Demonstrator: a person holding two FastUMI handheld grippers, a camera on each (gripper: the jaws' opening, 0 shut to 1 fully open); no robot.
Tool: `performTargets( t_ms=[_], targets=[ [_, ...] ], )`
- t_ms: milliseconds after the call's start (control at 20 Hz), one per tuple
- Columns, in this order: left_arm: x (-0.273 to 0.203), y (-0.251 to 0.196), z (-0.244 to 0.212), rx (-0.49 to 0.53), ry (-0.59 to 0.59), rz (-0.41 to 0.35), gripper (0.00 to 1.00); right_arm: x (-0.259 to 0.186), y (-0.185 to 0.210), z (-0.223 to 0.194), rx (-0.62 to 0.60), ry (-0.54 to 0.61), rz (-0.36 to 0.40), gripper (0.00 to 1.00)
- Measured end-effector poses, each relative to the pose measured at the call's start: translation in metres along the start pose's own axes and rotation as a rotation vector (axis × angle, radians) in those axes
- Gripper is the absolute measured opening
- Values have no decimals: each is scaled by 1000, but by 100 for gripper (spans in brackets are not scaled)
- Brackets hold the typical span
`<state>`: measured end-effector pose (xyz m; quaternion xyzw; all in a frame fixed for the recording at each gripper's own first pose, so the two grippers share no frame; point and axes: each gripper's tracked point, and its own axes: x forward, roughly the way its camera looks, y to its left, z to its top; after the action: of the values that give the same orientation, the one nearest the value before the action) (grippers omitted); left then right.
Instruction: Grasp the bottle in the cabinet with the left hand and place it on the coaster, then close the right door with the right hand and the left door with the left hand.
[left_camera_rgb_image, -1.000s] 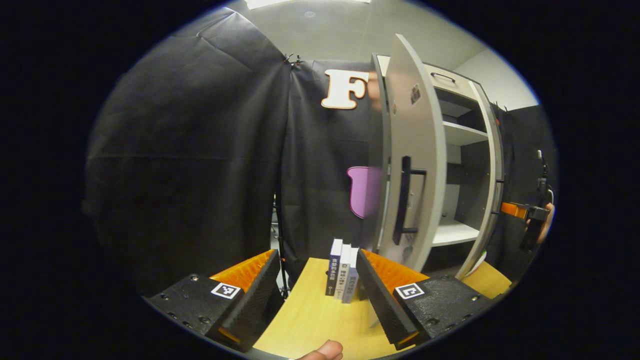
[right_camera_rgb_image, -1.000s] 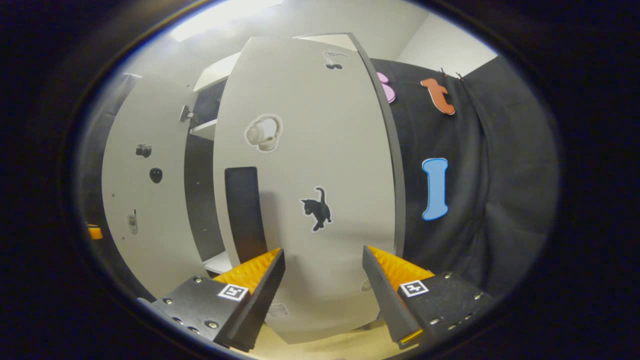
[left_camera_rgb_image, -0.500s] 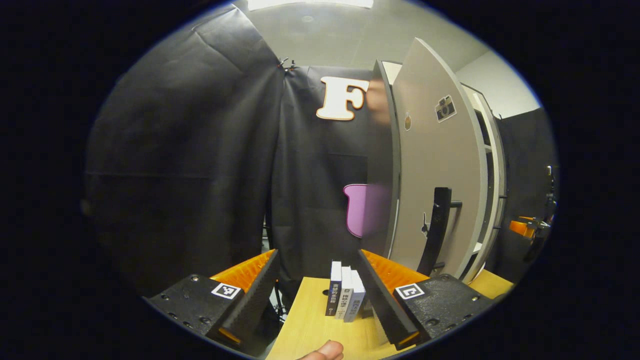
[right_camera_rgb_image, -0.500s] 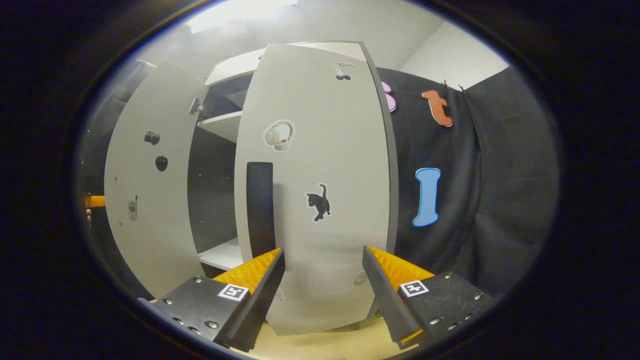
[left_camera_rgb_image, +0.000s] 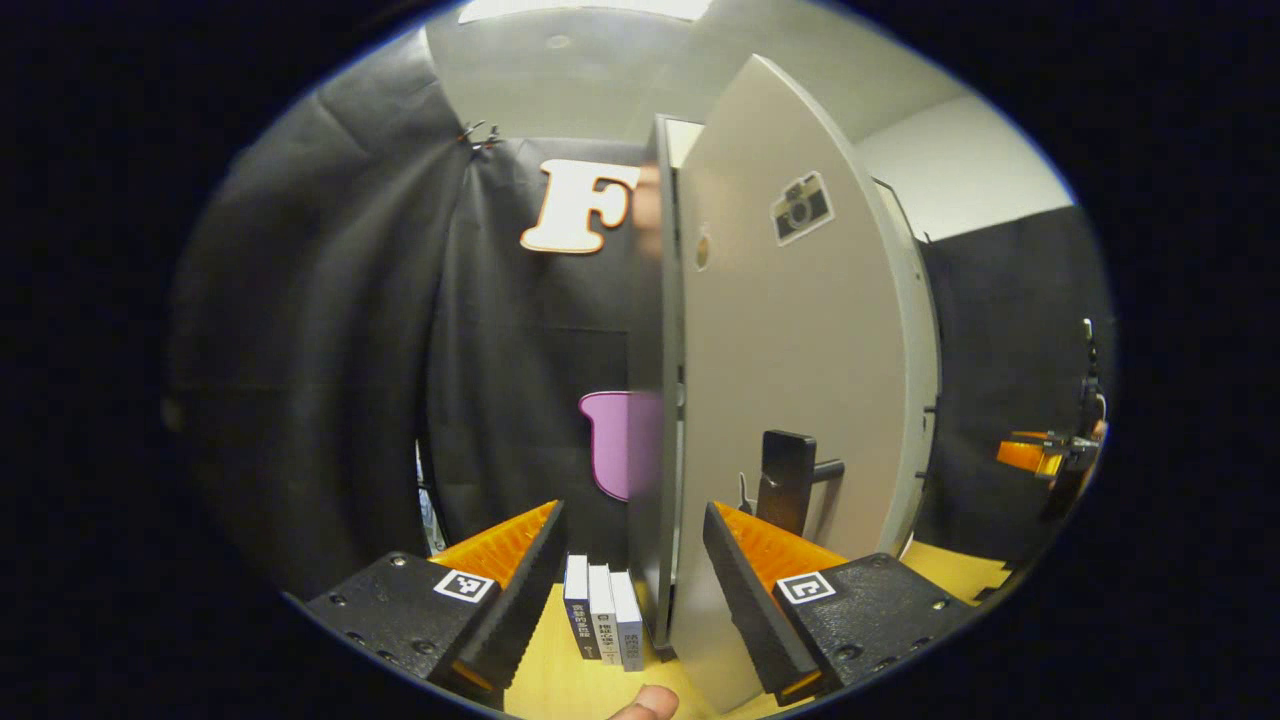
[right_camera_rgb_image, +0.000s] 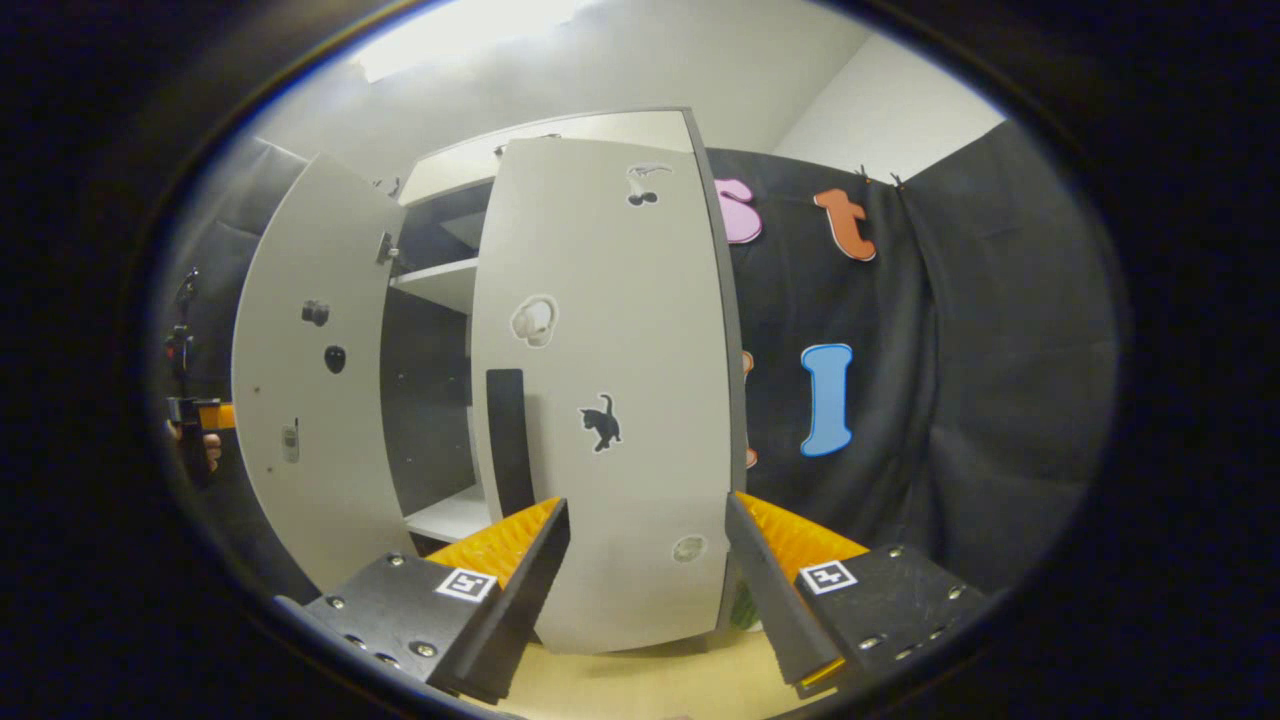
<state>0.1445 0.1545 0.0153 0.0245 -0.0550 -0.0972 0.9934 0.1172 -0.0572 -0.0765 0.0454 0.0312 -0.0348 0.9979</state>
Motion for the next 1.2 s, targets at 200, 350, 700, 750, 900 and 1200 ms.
performTargets(
  t_ms=[200, 350, 700, 750, 900, 1200],
  targets=[
    [7, -35, -7, -35, 41, -17, 88, -10, -7, 3, -4, 0, 10, 95],
    [13, -50, 1, 3, 24, 8, 88, -20, -14, 9, 4, -2, 21, 95],
    [26, -77, 1, -1, 35, 67, 86, -51, -44, 15, -54, -26, -2, 94],
    [27, -82, 1, -23, 39, 67, 84, -55, -46, 18, -54, -32, 2, 89],
    [32, -96, 3, -23, 46, 78, 87, -66, -54, 21, -58, -46, 9, 89],
    [46, -126, 10, 29, 37, 80, 91, -89, -75, 20, -41, -56, 4, 94]
  ],
)
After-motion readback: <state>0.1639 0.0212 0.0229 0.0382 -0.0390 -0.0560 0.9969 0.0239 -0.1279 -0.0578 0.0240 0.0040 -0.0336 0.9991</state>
